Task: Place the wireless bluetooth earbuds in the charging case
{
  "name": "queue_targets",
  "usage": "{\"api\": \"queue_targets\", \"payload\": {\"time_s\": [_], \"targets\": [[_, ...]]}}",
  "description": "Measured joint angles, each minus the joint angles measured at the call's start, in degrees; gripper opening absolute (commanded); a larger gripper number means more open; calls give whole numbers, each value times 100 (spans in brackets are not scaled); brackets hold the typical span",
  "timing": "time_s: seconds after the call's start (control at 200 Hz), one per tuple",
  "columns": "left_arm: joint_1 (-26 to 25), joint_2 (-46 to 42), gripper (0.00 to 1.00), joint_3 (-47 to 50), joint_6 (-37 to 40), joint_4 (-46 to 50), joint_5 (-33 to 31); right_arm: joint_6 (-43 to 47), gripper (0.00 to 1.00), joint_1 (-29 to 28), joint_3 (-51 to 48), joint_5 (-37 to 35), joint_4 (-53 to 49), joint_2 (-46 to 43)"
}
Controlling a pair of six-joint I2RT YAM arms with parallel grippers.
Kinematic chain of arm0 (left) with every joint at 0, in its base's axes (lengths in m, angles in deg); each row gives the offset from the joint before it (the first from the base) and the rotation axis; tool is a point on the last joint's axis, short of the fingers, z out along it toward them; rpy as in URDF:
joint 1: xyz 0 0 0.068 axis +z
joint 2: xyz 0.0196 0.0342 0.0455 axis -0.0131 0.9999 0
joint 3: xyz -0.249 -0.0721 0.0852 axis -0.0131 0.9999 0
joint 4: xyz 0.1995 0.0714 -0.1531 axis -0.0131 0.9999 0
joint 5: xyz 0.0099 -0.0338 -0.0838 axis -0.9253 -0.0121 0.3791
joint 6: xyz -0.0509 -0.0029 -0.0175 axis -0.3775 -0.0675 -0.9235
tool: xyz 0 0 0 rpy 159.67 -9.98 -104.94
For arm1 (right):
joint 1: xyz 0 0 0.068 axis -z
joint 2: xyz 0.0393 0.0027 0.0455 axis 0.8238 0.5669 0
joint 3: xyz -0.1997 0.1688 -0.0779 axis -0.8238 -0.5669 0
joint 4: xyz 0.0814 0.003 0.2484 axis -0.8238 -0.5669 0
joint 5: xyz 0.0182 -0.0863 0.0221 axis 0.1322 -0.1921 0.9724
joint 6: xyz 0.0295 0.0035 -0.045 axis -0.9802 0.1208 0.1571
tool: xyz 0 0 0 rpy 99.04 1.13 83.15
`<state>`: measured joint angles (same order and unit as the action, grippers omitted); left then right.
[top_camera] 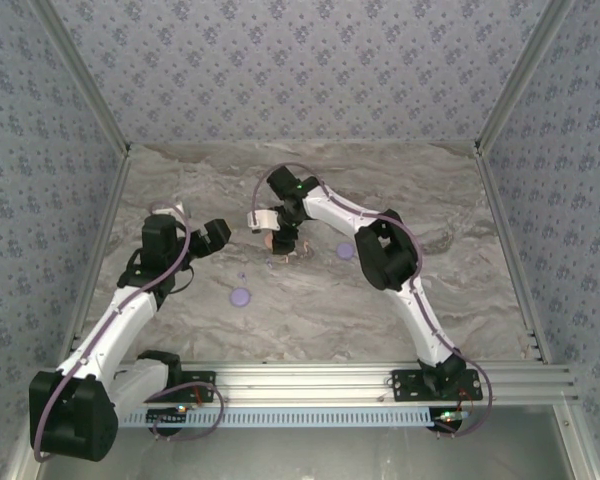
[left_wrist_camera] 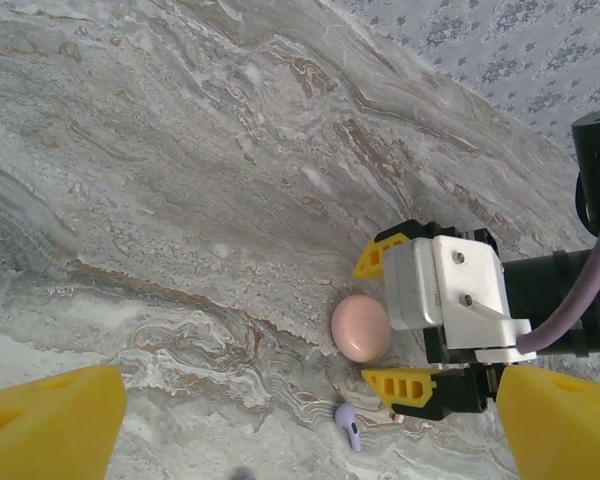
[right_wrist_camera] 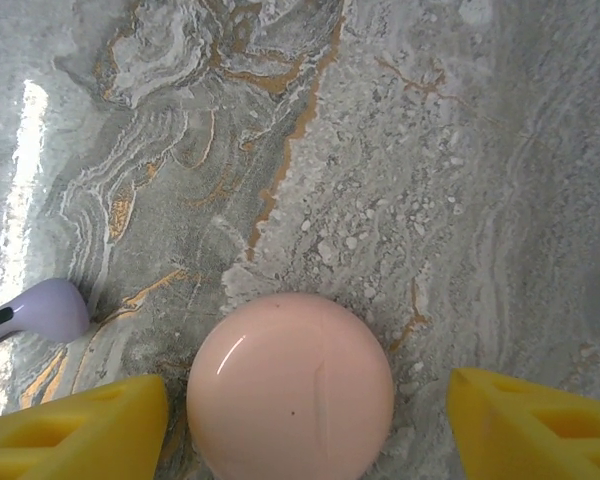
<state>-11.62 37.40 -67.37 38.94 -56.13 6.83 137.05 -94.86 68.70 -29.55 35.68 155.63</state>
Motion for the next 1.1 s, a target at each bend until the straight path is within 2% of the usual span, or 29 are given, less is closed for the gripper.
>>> {"api": "queue_targets", "payload": {"time_s": [0.085,0.23,0.32,0.475,0.6,0.715,0.919,1.099], "targets": [[2,0,95,0,0,0,0,-20,65,-26,31,-35,-50,48],[2,-11,95,2,0,2,0,-31,52,-46,70,-96,-142,70],[2,-50,95,4,0,-2,0,-37,48,-46,98,-122,-166,68],[2,-74,95,15,0,-20,28,-39,47,-35,-2,-127,-111,-50],[7,-122,94,37,2,-68,212,-70,47,-11,-579,-136,105,-713],[28,-195,91,35,42,-216,673,-129,47,37,-1241,-136,470,-1659],[31,-205,84,-85,-2,-616,2006,-190,47,118,-2337,-83,1307,-3440],[-120,-201,80,-422,-131,-1123,2894,-186,47,66,-2916,-76,1753,-4341]]}}
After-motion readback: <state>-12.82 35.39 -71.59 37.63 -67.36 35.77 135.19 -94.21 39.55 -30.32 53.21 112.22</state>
